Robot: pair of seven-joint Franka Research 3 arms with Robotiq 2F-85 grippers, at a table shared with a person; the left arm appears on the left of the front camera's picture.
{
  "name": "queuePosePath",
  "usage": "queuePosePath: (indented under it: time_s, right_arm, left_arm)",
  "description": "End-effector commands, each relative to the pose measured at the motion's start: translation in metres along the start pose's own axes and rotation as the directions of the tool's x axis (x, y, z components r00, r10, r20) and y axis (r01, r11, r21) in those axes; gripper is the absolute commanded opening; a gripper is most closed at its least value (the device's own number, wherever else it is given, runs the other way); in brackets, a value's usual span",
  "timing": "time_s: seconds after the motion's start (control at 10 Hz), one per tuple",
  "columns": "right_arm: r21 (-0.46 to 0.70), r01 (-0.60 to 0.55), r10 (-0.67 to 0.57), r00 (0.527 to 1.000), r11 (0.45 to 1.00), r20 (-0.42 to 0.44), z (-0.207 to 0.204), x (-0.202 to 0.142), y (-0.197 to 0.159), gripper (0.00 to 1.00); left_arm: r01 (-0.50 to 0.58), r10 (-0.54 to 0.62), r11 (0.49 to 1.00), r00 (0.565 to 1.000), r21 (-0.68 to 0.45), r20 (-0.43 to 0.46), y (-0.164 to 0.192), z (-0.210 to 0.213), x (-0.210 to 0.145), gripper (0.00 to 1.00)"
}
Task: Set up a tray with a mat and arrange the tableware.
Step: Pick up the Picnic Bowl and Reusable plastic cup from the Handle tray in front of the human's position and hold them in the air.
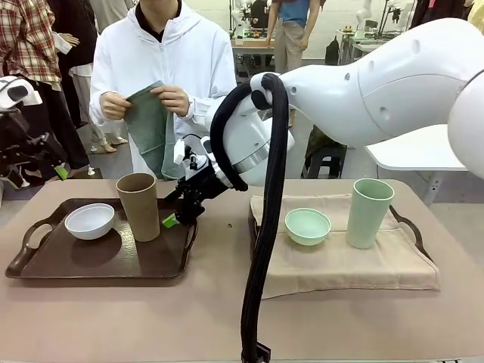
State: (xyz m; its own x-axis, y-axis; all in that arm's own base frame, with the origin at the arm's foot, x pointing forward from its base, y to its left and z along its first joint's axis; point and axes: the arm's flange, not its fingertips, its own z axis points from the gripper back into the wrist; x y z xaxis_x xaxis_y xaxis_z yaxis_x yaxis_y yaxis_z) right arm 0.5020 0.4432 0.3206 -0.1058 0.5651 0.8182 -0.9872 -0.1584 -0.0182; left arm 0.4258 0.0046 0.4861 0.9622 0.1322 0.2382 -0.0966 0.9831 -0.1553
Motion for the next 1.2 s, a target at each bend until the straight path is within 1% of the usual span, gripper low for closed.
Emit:
queuePosePath:
  time_s: [0.0,0.1,0.3,0.4,0.5,0.6,0.8,0.9,1.0,1.1]
  right_arm:
    - [-0.033,-0.027,0.027,1.0,0.999,0.002,-0.015,0.006,-0.007,1.0]
    - [-0.028,-0.032,0.032,0.999,0.999,0.0,-0.022,0.006,-0.008,1.0]
    - [-0.061,-0.028,0.029,0.999,0.998,0.013,-0.028,0.008,-0.015,1.0]
    - [-0.066,-0.026,0.027,1.0,0.997,0.011,-0.031,0.007,-0.02,1.0]
    - [-0.073,-0.011,0.01,1.0,0.997,-0.002,-0.031,0.005,-0.022,1.0]
    - [-0.037,-0.011,0.012,1.0,0.999,0.015,-0.024,0.008,-0.014,1.0]
    - [-0.037,-0.011,0.012,1.0,0.999,0.015,-0.024,0.008,-0.014,1.0]
    - [-0.047,-0.005,0.006,1.0,0.999,0.018,-0.026,0.005,-0.019,1.0]
    - [-0.011,-0.022,0.022,1.0,1.0,0.007,-0.031,0.004,-0.02,1.0]
    - [0.0,-0.02,0.02,1.0,1.0,0.01,-0.034,-0.001,-0.022,1.0]
  left_arm:
    - [0.025,-0.025,1.0,1.0,-0.005,-0.001,0.002,-0.015,0.005,1.0]
    - [0.033,-0.033,0.999,0.999,-0.003,-0.015,0.003,-0.024,0.006,1.0]
    - [0.075,-0.075,0.997,0.996,-0.004,-0.056,0.0,-0.04,0.009,1.0]
    - [0.095,-0.095,0.995,0.991,-0.002,-0.09,-0.003,-0.044,0.01,1.0]
    - [0.092,-0.09,0.996,0.99,0.008,-0.11,-0.008,-0.043,0.008,1.0]
    - [0.058,-0.058,0.998,0.996,0.004,-0.071,-0.001,-0.042,0.005,1.0]
    - [0.058,-0.058,0.998,0.996,0.004,-0.071,-0.001,-0.042,0.005,1.0]
    - [0.068,-0.068,0.998,0.994,0.003,-0.086,-0.004,-0.046,0.005,1.0]
    - [0.097,-0.097,0.995,0.993,0.001,-0.069,-0.011,-0.054,0.015,1.0]
    - [0.097,-0.094,0.994,0.994,0.047,-0.056,-0.015,-0.064,0.025,1.0]
